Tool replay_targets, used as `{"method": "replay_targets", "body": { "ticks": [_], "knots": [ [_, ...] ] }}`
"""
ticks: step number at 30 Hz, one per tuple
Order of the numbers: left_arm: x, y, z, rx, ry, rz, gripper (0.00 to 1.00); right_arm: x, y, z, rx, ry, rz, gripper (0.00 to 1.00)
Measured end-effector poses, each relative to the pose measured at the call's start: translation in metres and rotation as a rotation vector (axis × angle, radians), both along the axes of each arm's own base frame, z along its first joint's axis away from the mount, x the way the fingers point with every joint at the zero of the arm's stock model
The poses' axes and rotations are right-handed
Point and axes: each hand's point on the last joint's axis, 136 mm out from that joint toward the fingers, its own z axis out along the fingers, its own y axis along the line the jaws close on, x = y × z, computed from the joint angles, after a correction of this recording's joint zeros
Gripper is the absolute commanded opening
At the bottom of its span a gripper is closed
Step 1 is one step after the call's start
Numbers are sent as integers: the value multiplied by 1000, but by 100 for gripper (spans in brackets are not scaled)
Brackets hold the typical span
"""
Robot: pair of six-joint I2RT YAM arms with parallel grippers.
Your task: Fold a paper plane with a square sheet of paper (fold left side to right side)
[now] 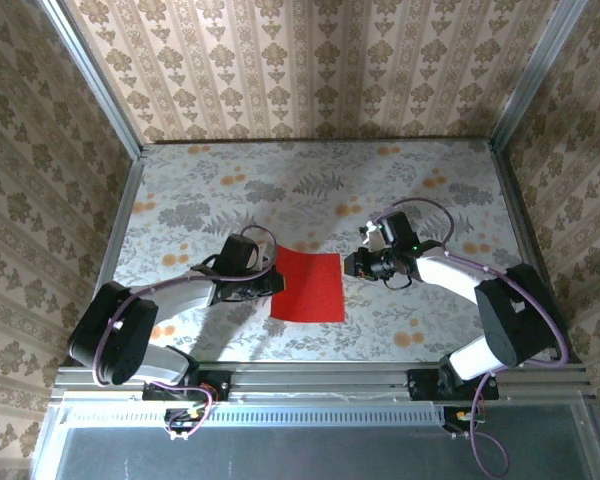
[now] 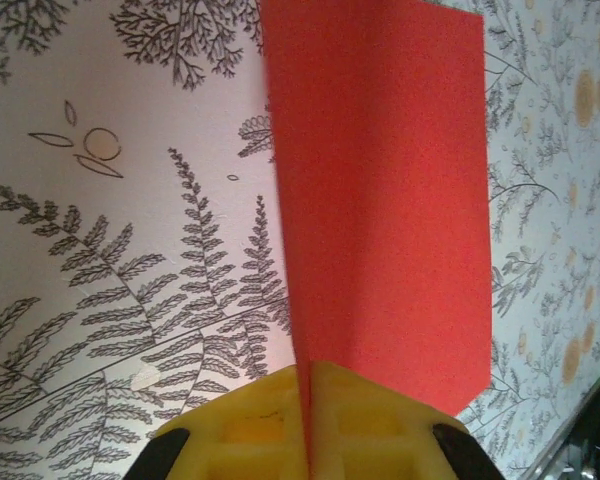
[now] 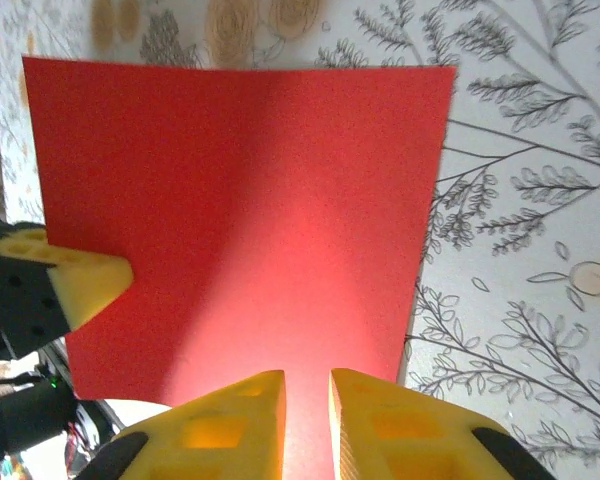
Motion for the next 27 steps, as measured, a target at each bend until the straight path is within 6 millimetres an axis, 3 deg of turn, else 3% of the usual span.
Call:
{"method": "replay_targets", "body": {
  "ticks": [3, 14, 27],
  "knots": [
    [0, 2, -2, 15, -2, 7, 0, -1, 5, -10, -3, 14, 12, 13],
    [0, 2, 0, 16, -8, 6, 19, -12, 14, -52, -41, 113, 35, 9],
    [-1, -7, 22, -49, -46, -23, 39, -12, 14, -56, -33, 101, 36, 8]
  ]
}}
